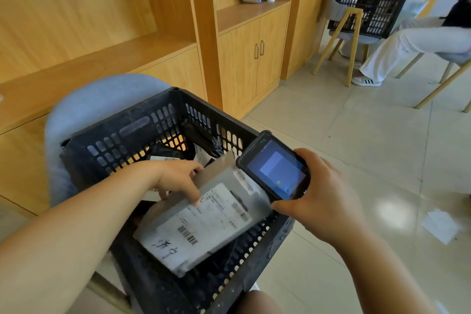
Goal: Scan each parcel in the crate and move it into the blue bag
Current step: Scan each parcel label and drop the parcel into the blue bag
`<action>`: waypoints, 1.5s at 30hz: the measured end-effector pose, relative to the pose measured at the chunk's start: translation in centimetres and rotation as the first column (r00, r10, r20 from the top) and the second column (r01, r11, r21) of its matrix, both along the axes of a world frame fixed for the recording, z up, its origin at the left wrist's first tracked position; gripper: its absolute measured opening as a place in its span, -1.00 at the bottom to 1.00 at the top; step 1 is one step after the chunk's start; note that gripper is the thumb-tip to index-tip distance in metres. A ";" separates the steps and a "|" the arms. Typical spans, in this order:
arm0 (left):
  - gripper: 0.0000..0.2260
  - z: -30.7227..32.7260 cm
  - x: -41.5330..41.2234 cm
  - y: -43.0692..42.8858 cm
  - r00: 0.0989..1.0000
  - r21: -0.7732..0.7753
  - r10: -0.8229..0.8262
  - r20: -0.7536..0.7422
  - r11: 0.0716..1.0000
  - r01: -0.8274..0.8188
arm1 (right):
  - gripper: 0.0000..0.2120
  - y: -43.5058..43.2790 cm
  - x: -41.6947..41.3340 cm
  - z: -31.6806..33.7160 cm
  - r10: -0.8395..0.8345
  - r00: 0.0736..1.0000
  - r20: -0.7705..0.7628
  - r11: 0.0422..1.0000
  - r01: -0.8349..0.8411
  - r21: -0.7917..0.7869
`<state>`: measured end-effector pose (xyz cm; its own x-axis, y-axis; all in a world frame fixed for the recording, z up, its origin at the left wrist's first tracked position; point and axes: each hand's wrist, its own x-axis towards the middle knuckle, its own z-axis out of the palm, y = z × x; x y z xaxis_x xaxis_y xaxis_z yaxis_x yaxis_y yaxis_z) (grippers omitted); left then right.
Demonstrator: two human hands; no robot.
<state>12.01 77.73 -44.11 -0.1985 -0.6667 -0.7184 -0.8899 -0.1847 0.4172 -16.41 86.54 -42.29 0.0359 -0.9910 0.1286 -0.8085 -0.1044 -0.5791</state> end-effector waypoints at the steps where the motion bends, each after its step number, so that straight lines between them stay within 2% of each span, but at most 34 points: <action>1: -0.35 0.4 0.6 0.5 0.996 -0.026 0.066 -0.065 0.997 -0.067 | -0.19 0.1 0.1 0.1 0.005 1.000 0.004 1.000 -0.005 -0.004; 4: -0.37 1.3 2.0 2.3 0.938 -0.138 0.242 -0.248 0.950 -0.281 | -0.19 0.7 0.4 0.6 -0.007 0.999 0.033 1.000 0.007 -0.008; 6: -0.36 1.8 2.6 3.7 0.883 -0.229 0.329 -0.335 0.881 -0.415 | -0.18 1.2 0.6 1.0 -0.017 0.999 0.044 1.000 0.017 -0.007; 9: -0.24 2.2 3.3 5.9 0.783 -0.352 0.426 -0.454 0.721 -0.597 | -0.17 2.3 0.9 1.7 -0.014 0.999 0.040 1.000 0.014 -0.007; 12: -0.14 2.2 3.6 8.3 0.684 -0.408 0.465 -0.563 0.563 -0.719 | -0.15 3.5 1.1 2.4 0.006 1.000 0.011 1.000 -0.005 -0.019; 16: -0.34 1.4 3.8 10.9 0.559 -0.388 0.487 -0.671 0.411 -0.825 | -0.14 4.9 1.6 3.1 0.038 0.998 -0.047 0.999 -0.039 -0.031; 19: -0.40 1.2 3.8 12.3 0.528 -0.415 0.505 -0.683 0.328 -0.849 | -0.11 5.7 1.7 3.6 0.054 0.996 -0.075 0.998 -0.056 -0.021; 22: -0.39 1.3 3.6 13.3 0.523 -0.443 0.505 -0.687 0.280 -0.852 | -0.10 6.3 1.8 3.9 0.056 0.994 -0.092 0.998 -0.057 -0.012; 25: -0.22 1.5 3.5 13.7 0.515 -0.457 0.520 -0.681 0.248 -0.854 | -0.09 6.8 1.8 4.3 0.065 0.990 -0.127 0.998 -0.065 -0.001; 27: -0.18 1.7 3.3 13.9 0.523 -0.471 0.523 -0.673 0.242 -0.848 | -0.09 7.1 1.7 4.4 0.066 0.989 -0.135 0.998 -0.067 -0.002; 35: -0.25 2.1 3.0 14.4 0.508 -0.466 0.490 -0.709 0.215 -0.858 | -0.10 7.6 1.5 4.8 0.077 0.990 -0.119 0.997 -0.079 -0.009; 37: -0.31 2.2 3.0 14.8 0.476 -0.442 0.465 -0.746 0.189 -0.877 | -0.11 7.6 1.7 4.8 0.088 0.990 -0.109 0.995 -0.092 -0.035; 41: -0.30 3.4 3.6 16.9 0.375 -0.354 0.367 -0.851 0.125 -0.927 | -0.12 7.9 3.1 4.6 0.159 0.987 -0.036 0.980 -0.162 -0.117; 43: -0.34 4.0 4.3 18.8 0.351 -0.346 0.325 -0.878 0.075 -0.935 | -0.08 8.2 4.5 4.4 0.223 0.974 0.044 0.965 -0.215 -0.149; 45: -0.36 4.4 5.4 21.1 0.285 -0.296 0.276 -0.918 0.001 -0.955 | -0.06 8.6 6.4 4.3 0.283 0.956 0.076 0.948 -0.267 -0.175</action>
<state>17.38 98.84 -39.69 0.6385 -0.7458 0.1899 -0.1106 0.1553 0.9817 -9.99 95.13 -37.95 0.2831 -0.9101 0.3026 -0.6744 -0.4132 -0.6119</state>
